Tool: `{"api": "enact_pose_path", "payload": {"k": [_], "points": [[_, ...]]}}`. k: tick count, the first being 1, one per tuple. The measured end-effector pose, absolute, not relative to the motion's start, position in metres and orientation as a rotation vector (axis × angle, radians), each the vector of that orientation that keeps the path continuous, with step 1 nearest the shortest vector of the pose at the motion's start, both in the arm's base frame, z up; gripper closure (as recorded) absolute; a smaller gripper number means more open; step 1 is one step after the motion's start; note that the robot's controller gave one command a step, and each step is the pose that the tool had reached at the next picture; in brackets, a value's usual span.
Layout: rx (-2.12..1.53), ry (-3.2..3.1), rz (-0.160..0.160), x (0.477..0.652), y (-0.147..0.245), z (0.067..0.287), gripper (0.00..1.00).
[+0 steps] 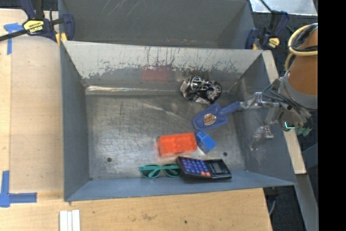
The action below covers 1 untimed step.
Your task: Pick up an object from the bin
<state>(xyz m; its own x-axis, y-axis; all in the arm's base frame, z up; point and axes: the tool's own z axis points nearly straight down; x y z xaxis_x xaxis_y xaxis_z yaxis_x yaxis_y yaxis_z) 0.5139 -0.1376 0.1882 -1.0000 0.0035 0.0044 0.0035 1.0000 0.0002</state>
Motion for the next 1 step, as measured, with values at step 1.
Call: {"api": "enact_pose_path", "payload": {"k": [1], "points": [[0.0, -3.145, 0.002, 0.5159, -0.137, 0.1923, 0.0]]}}
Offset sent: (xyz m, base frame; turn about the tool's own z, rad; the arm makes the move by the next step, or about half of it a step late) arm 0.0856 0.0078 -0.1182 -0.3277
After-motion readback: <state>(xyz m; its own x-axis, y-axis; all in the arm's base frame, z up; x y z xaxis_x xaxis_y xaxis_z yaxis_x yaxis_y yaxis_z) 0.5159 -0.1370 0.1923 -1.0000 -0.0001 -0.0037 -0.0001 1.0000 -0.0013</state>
